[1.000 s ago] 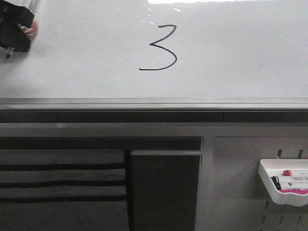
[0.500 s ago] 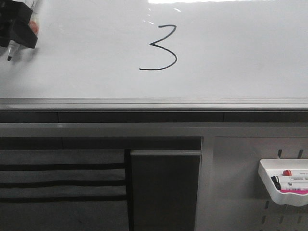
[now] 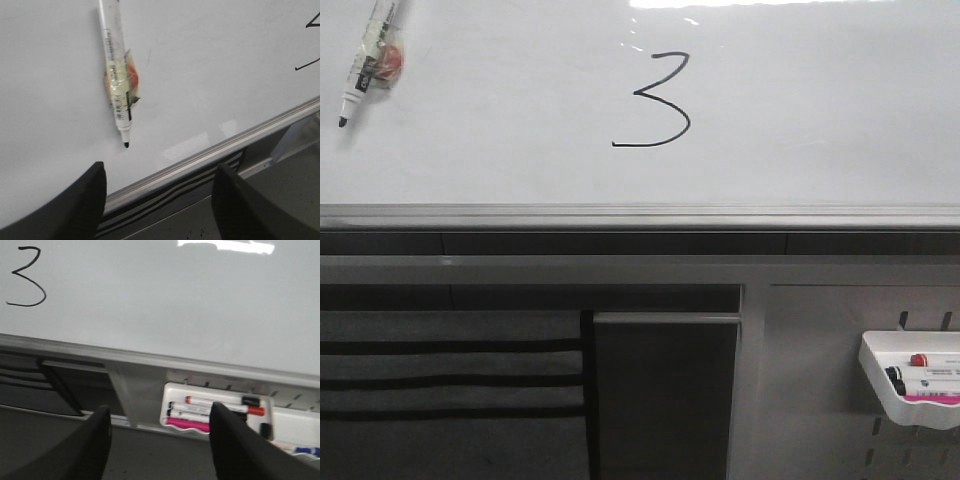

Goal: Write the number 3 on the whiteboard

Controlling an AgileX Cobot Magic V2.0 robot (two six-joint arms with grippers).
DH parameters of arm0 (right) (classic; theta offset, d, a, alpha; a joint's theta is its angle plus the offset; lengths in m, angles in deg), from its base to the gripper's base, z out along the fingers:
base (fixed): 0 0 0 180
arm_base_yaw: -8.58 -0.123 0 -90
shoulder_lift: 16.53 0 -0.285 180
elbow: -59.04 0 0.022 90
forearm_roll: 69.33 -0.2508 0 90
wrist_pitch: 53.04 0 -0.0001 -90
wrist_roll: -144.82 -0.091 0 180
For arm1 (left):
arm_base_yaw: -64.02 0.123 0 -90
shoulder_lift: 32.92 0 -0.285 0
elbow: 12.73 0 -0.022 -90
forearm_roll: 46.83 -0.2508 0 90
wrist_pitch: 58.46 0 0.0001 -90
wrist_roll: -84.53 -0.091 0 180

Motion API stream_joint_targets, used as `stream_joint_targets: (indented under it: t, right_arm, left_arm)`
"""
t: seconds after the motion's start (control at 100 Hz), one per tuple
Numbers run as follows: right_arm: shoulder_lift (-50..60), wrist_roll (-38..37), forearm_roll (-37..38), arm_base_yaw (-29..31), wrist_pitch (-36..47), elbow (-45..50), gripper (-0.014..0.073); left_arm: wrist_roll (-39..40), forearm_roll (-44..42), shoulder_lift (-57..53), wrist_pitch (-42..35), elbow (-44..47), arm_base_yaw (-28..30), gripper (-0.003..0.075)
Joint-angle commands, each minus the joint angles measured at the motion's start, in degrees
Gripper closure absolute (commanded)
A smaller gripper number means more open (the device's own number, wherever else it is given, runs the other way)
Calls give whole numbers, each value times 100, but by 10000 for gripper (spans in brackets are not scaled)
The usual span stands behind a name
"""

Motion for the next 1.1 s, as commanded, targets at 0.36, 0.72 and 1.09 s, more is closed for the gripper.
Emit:
stream_joint_targets:
  t: [0.36,0.72,1.09]
  right_arm:
    - [212,685,-663,73,584,277,351]
    - [212,984,-310,73,612,277,663]
    - [212,984,-333,73,572,277,663]
  left_arm:
    - [550,291,-1851,-1998,1892,8,321]
    - [550,393,-1877,-2351,1992,8,741]
    - [596,694,-1877,-2326,1992,8,741]
